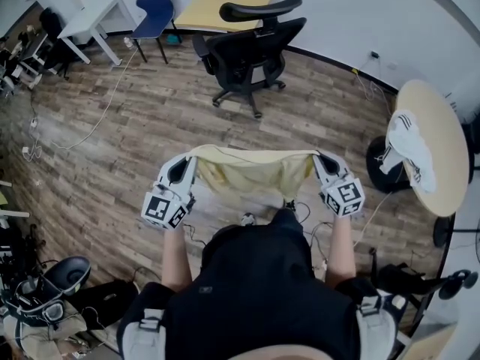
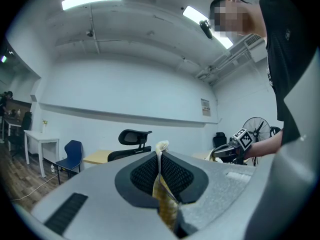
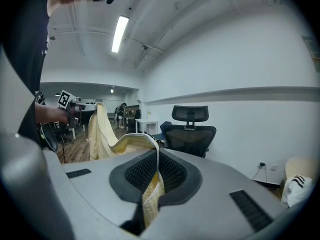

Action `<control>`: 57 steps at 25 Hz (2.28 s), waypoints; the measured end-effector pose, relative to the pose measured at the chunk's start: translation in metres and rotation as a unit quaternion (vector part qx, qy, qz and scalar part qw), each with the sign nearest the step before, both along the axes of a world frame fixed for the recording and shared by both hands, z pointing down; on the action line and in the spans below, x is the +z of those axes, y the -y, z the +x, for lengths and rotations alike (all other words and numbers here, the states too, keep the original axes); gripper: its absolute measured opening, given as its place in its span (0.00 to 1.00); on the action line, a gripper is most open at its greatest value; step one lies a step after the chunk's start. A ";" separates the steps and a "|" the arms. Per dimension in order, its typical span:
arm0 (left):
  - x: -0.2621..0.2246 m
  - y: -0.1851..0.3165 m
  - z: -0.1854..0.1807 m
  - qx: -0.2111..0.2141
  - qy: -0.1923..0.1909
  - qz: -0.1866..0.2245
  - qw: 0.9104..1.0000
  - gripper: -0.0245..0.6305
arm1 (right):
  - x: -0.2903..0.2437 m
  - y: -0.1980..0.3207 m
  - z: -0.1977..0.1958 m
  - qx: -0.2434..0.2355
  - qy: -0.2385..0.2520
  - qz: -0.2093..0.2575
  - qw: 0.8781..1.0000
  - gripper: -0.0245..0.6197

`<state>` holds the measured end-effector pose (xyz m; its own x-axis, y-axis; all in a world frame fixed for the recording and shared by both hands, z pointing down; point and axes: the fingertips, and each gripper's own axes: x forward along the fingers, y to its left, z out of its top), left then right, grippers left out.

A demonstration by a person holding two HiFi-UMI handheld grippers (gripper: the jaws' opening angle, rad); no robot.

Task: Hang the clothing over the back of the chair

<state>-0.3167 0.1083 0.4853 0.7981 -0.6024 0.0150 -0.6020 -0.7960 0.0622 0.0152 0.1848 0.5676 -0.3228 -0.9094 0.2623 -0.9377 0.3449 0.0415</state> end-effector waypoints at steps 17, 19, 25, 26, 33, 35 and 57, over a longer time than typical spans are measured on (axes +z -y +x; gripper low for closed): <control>-0.004 0.050 0.059 -0.037 0.008 -0.008 0.999 0.05 | 0.001 0.075 0.059 -0.037 -0.011 -0.007 0.999 0.04; -0.005 0.058 0.068 -0.043 0.008 -0.006 0.999 0.05 | 0.001 0.086 0.070 -0.043 -0.013 -0.006 0.999 0.04; -0.009 0.076 0.100 -0.065 0.009 -0.007 0.998 0.05 | -0.002 0.117 0.104 -0.060 -0.022 -0.010 0.998 0.04; -0.009 0.078 0.107 -0.068 0.009 -0.008 0.998 0.05 | -0.003 0.122 0.110 -0.064 -0.023 -0.010 0.998 0.04; -0.014 0.092 0.154 -0.087 0.012 -0.008 0.996 0.05 | -0.008 0.148 0.150 -0.096 -0.033 -0.018 0.995 0.04; -0.015 0.090 0.165 -0.091 0.019 -0.007 0.996 0.05 | -0.011 0.153 0.161 -0.100 -0.032 -0.016 0.994 0.04; -0.021 0.059 0.212 -0.164 0.043 0.001 0.986 0.05 | -0.006 0.172 0.213 -0.136 -0.003 0.010 0.991 0.04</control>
<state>-0.1051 0.0496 0.4643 0.5563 -0.8278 0.0730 -0.8299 -0.5579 -0.0013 0.2287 0.0129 0.5617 -0.5556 -0.7938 0.2474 -0.8094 0.5845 0.0574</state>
